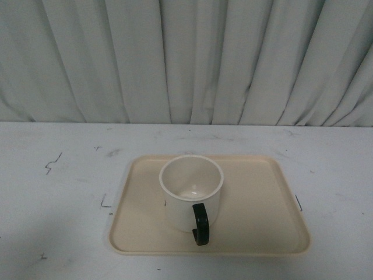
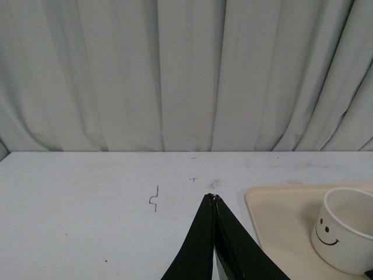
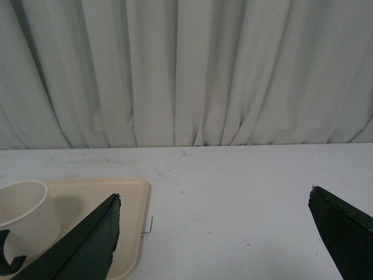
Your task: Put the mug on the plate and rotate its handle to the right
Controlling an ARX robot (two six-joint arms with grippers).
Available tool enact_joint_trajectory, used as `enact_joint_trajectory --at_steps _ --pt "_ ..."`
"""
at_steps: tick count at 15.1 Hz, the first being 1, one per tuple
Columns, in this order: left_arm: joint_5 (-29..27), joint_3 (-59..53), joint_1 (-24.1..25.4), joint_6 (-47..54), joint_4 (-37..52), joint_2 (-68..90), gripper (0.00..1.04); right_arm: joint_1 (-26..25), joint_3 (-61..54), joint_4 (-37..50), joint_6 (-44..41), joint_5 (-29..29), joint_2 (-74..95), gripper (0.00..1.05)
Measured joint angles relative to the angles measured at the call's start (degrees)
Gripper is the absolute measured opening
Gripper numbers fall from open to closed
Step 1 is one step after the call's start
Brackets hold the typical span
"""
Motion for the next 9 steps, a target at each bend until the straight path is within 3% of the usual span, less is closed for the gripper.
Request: enact_joint_trajectory --at_steps 6,8,9 --pt "-0.02 0.00 0.00 0.00 -5.46 -5.46 0.02 0.00 0.00 0.00 0.00 0.00 0.00 0.98" --pt "0.09 0.02 0.00 0.00 -16.31 -13.55 0.02 0.00 0.00 0.00 0.00 0.00 0.00 0.98" --pt "0.09 0.17 0.00 0.02 -14.58 -14.93 0.02 0.00 0.00 -0.04 0.00 0.00 0.00 0.98"
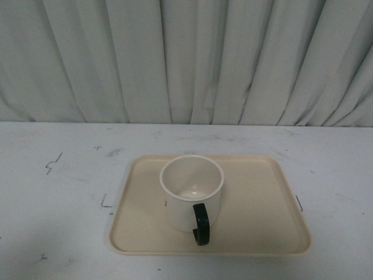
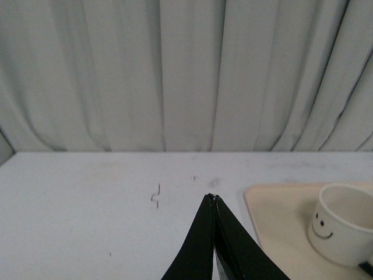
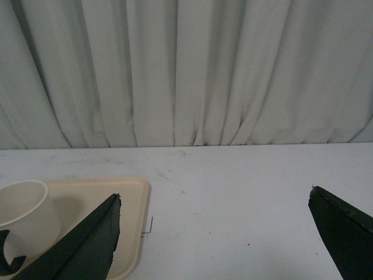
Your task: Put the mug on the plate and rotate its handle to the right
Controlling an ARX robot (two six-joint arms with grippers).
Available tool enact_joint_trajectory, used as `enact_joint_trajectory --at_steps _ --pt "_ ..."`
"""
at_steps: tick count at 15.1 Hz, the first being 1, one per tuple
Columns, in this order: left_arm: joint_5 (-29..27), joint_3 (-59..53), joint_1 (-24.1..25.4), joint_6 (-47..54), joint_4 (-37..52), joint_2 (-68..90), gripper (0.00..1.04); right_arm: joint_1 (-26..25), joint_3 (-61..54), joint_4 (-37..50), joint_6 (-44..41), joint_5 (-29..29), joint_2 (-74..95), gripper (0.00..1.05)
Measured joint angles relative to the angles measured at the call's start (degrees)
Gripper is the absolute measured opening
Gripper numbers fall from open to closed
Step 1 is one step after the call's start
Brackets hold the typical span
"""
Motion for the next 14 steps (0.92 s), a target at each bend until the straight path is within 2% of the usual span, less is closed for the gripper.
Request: enact_joint_trajectory --at_steps 1,2,4,5,6,7,8,9,10,11,14 --pt "-0.09 -0.20 0.00 0.00 -1.18 0.00 0.02 0.00 0.00 0.09 0.00 0.00 0.00 0.98" --pt "-0.07 -0.15 0.00 -0.11 -1.33 0.00 0.08 0.00 0.00 0.04 0.00 0.02 0.00 0.98" --pt "-0.09 -0.15 0.00 -0.11 -1.18 0.00 0.29 0.00 0.00 0.07 0.00 0.00 0.00 0.98" --pt "-0.07 -0.17 0.00 -0.11 -1.14 0.00 0.40 -1.01 1.27 -4.72 -1.09 -3.45 1.16 0.98" --pt "-0.02 -0.15 0.00 -0.11 -1.11 0.00 0.51 -3.63 4.96 -11.45 -4.28 -12.13 9.40 0.98" --pt "-0.13 -0.15 0.00 -0.13 -1.07 0.00 0.62 -3.65 7.37 -9.20 -6.93 -16.06 18.29 0.98" --pt "-0.04 -0.15 0.00 -0.13 -1.07 0.00 0.73 -1.64 10.23 -3.56 -8.55 -17.22 26.34 0.98" --pt "-0.09 -0.17 0.00 -0.13 -1.09 0.00 0.85 0.39 13.92 0.63 -9.16 -16.87 33.94 0.98" --pt "-0.07 -0.17 0.00 -0.13 -1.09 0.00 0.98 3.37 18.53 4.46 -9.16 -14.21 43.43 0.98" --pt "-0.04 -0.15 0.00 -0.11 -1.09 0.00 0.99 7.21 23.41 5.53 -8.44 -11.89 53.16 0.98" --pt "-0.07 -0.15 0.00 -0.11 -1.09 0.00 0.98 17.07 38.07 2.21 -1.53 -11.06 77.66 0.98"
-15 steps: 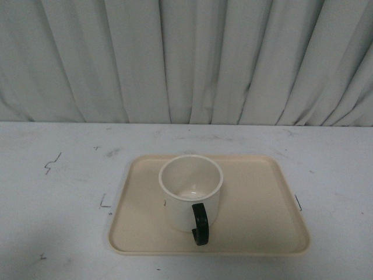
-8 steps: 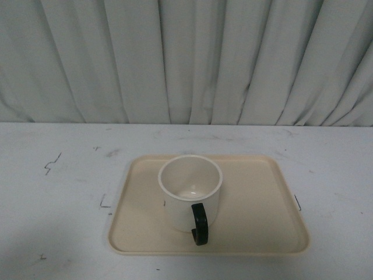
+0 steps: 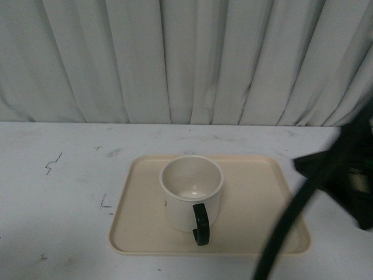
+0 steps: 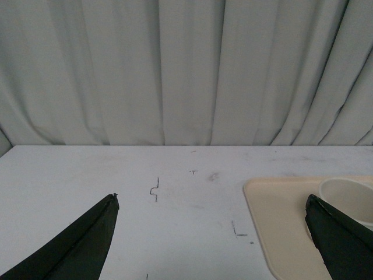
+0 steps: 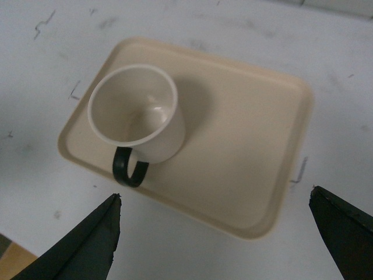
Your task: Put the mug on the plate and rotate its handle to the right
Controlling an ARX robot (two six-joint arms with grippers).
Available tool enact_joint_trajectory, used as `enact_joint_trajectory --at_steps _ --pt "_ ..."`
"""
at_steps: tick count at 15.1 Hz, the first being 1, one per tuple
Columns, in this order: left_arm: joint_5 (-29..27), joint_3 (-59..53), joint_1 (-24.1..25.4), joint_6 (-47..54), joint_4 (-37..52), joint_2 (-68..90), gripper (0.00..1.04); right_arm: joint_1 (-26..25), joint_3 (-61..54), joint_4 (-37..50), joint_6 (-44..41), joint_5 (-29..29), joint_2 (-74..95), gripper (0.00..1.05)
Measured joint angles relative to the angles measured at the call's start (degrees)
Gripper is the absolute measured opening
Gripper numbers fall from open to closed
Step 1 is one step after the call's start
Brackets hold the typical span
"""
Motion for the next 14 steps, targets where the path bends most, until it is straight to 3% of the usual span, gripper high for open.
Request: enact_joint_trajectory --at_steps 4,10,11,14 --pt "0.00 0.00 0.00 0.00 0.00 0.00 0.98 8.15 21.92 -12.39 11.52 5.77 23.47 0.98" --pt "0.00 0.00 0.00 0.00 0.00 0.00 0.98 12.17 39.36 -23.08 20.90 13.29 38.99 0.98" --pt "0.00 0.00 0.00 -0.02 0.00 0.00 0.98 12.11 41.20 -24.28 21.88 13.29 40.76 0.95" --pt "0.00 0.00 0.00 0.00 0.00 0.00 0.98 12.07 44.30 -26.69 22.93 12.39 44.41 0.64"
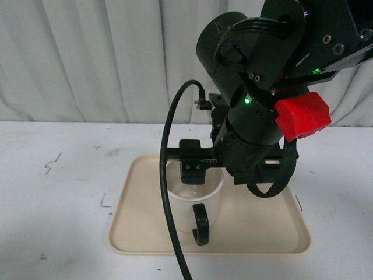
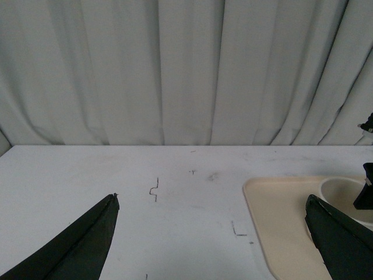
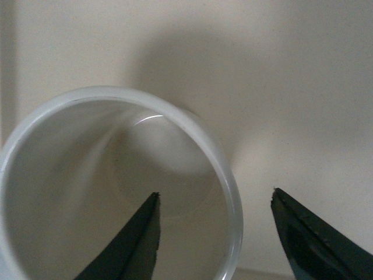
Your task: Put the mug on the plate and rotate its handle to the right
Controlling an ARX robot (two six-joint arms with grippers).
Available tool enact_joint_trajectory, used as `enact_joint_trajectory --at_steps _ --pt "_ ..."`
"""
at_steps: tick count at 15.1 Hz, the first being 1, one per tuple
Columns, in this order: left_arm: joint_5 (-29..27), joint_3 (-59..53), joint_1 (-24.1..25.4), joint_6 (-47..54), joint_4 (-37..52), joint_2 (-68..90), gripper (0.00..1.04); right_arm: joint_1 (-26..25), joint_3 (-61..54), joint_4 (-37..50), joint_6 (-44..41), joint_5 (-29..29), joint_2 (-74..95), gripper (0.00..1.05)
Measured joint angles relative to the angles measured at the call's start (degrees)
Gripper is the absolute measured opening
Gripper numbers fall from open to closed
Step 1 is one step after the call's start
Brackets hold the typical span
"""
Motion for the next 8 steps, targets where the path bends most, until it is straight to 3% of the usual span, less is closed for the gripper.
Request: enact_joint_trajectory --at_steps 3,5,6,8 --pt "0.00 -0.02 0.00 0.00 0.00 0.00 0.98 -0.02 1.01 -0.81 -0.92 0.50 1.42 0.29" --pt "0.00 0.00 0.00 0.00 0.00 0.00 0.98 -0.87 2.03 -2.69 -5.22 -2.91 0.46 0.09" --pt "0.00 0.00 0.00 -0.02 0.00 0.00 0.98 -1.73 4.46 -5.20 -9.40 -4.50 0.37 0.02" --pt "0.00 -0.02 0.00 0.00 0.00 0.00 0.98 -4.04 10.38 -8.41 -20.17 -4.96 0.37 0.03"
